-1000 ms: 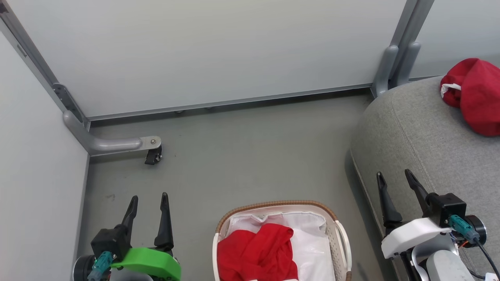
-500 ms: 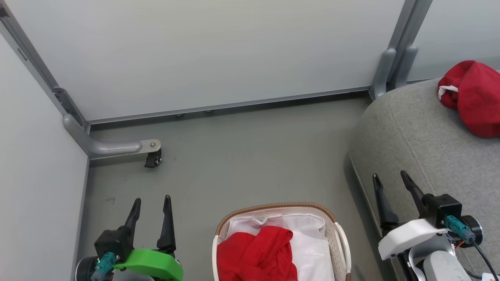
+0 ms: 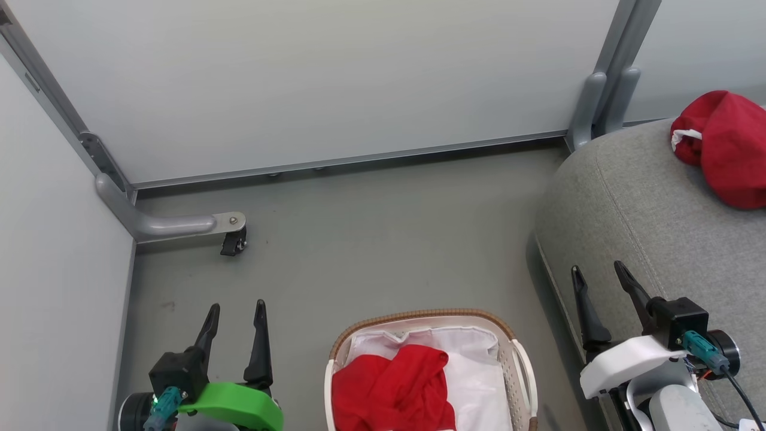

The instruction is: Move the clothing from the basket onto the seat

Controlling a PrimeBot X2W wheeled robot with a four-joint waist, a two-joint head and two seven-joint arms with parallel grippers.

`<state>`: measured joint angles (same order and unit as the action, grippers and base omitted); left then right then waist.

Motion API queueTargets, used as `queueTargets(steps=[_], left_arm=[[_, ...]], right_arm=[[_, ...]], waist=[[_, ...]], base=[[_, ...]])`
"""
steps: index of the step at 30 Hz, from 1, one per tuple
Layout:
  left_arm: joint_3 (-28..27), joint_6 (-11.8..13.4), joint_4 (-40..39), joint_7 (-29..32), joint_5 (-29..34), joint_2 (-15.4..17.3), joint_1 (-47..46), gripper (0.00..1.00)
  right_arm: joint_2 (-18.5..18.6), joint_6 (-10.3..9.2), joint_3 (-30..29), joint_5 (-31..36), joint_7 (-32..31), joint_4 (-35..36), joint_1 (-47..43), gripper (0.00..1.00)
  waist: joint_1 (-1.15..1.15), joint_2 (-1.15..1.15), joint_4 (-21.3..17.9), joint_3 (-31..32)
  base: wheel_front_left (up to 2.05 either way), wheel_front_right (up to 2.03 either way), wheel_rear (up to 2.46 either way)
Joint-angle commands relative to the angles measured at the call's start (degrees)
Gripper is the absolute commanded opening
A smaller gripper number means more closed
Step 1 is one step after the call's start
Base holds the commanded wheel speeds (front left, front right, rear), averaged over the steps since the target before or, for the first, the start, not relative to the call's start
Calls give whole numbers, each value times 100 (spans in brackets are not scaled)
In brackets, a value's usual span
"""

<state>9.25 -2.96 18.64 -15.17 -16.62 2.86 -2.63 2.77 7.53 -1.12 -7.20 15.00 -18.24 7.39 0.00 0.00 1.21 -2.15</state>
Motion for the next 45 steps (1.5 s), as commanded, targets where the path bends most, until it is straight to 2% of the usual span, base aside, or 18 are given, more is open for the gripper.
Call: queueTargets(steps=[1, 10, 16, 22, 33, 45], left_arm=[[9, -4, -19, 3, 46, 6, -16, 100], [257, -73, 52, 3, 195, 6, -326, 100], [651, -168, 396, 3, 400, 7, -922, 100], [1229, -212, 1177, 4, 488, 11, -1830, 100], [2321, -222, 3359, 36, 537, 20, -3178, 100], [2889, -147, 4894, 594, 659, 80, -3878, 100]], right_arm=[[22, -8, -11, 36, 28, 29, -67, 100], [23, -8, 0, 57, 28, 83, 21, 100], [23, -8, -131, 153, 28, 210, 258, 100], [22, -8, -180, 248, 28, 343, 626, 100], [15, -8, 204, 18, 28, 529, 1332, 100], [13, -8, 734, -384, 28, 876, 1853, 100]], waist=[[0, 0, -3, -9], [0, 0, -80, -195], [0, 0, -216, -625], [0, 0, -492, -1402], [0, 0, -1361, -2884], [0, 0, -2106, -4026]], base=[[0, 0, 0], [0, 0, 0], [0, 0, 0], [0, 0, 0], [0, 0, 0], [0, 0, 0]])
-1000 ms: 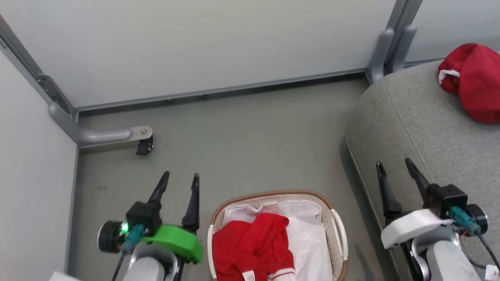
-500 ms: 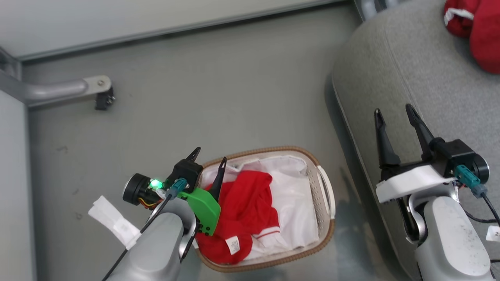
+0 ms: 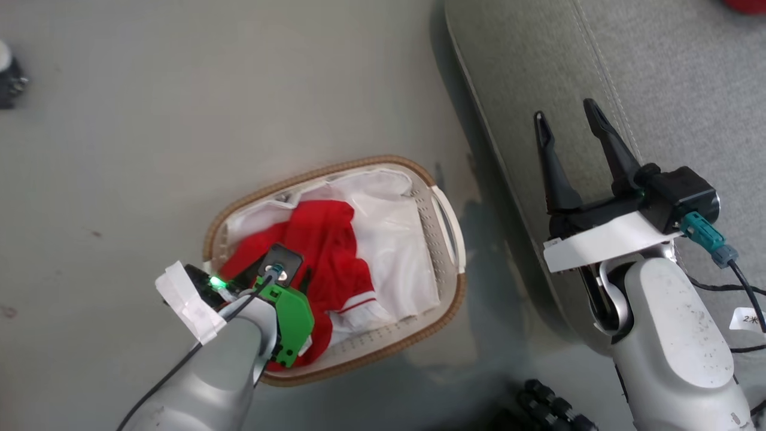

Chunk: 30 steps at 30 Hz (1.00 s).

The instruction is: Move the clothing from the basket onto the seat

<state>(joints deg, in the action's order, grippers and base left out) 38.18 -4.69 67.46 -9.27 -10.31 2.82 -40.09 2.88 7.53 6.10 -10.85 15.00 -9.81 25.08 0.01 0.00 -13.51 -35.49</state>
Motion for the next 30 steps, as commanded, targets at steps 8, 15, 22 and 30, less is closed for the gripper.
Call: queueTargets(steps=[8, 15, 22, 30], left_arm=[[-91, 427, 441, 249, -85, 308, -464, 100], [-101, 695, 564, 636, -134, 424, -587, 100], [-120, 571, 576, 614, -260, 302, -530, 0], [-49, 307, 423, 177, -411, 115, -444, 0]], right_arm=[[2, -8, 347, -314, 28, 221, 154, 100], [5, -8, 539, -441, 28, 253, 193, 100], [5, -8, 561, -462, 28, 176, 170, 100], [7, -8, 415, -188, 28, 18, 106, 100]], waist=[[-1, 0, -932, -1155], [-1, 0, -1062, -1306], [-1, 0, -1065, -1210], [-1, 0, -764, -775]], base=[[0, 0, 0], [0, 0, 0], [0, 0, 0], [0, 0, 0]])
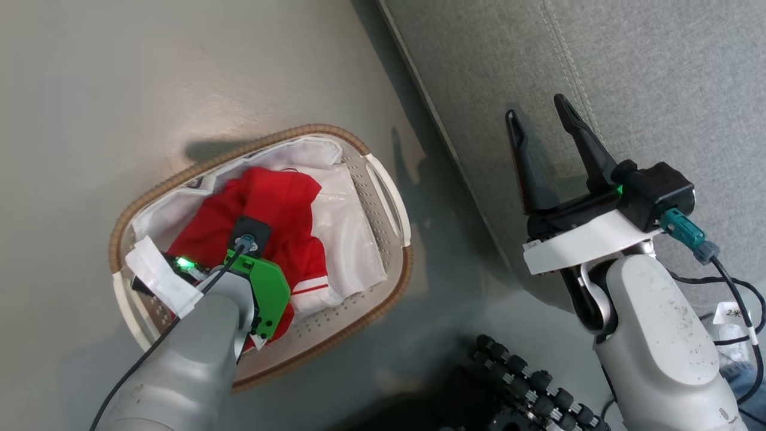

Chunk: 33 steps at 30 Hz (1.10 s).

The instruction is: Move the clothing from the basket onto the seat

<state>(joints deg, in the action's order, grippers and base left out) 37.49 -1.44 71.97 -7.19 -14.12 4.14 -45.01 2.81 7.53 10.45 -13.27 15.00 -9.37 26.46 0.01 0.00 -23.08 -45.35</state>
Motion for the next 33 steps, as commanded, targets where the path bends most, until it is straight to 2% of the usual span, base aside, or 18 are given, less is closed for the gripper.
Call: queueTargets(steps=[1, 10, 20, 33], left_arm=[[43, -52, -45, -81, -32, -40, 61, 0], [260, -269, -341, -506, -183, -122, 300, 0], [669, -396, -1370, -741, -630, -127, 702, 0], [1098, -534, -1928, -737, -564, -127, 48, 0]], right_arm=[[16, -8, -45, 95, 28, -49, -48, 100], [20, -8, -384, 541, 28, -287, -264, 100], [22, -8, -763, 1055, 28, -545, -771, 100], [21, -8, -955, 1381, 28, -778, -1474, 100]], waist=[[-1, 0, 243, 284], [-1, 0, 819, 1171], [-1, 0, 1464, 2503], [-1, 0, 1906, 3968]], base=[[0, 0, 0], [0, 0, 0], [0, 0, 0], [0, 0, 0]])
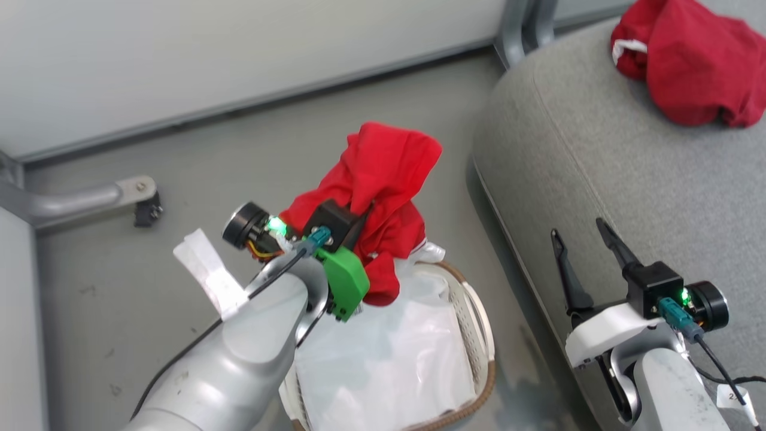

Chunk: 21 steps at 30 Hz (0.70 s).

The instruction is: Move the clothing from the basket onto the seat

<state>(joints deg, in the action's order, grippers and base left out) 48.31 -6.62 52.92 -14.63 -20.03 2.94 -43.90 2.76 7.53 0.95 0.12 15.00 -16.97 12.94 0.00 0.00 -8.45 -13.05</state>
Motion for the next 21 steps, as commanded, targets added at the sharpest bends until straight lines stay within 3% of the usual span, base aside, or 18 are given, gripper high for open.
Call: queueTargets(steps=[1, 10, 21], left_arm=[[40, -31, -49, 25, 26, -7, -137, 0], [253, -81, -455, 294, -76, 30, -886, 0], [731, -91, -1360, 827, -498, 276, -1528, 0]], right_arm=[[24, -8, 13, 51, 28, -28, -140, 100], [22, -8, 288, 97, 28, -110, -170, 100], [22, -8, 809, 224, 28, -275, 509, 100]], waist=[[0, 0, 459, 811], [0, 0, 566, 1280], [0, 0, 740, 1400]], base=[[0, 0, 0], [0, 0, 0], [0, 0, 0]])
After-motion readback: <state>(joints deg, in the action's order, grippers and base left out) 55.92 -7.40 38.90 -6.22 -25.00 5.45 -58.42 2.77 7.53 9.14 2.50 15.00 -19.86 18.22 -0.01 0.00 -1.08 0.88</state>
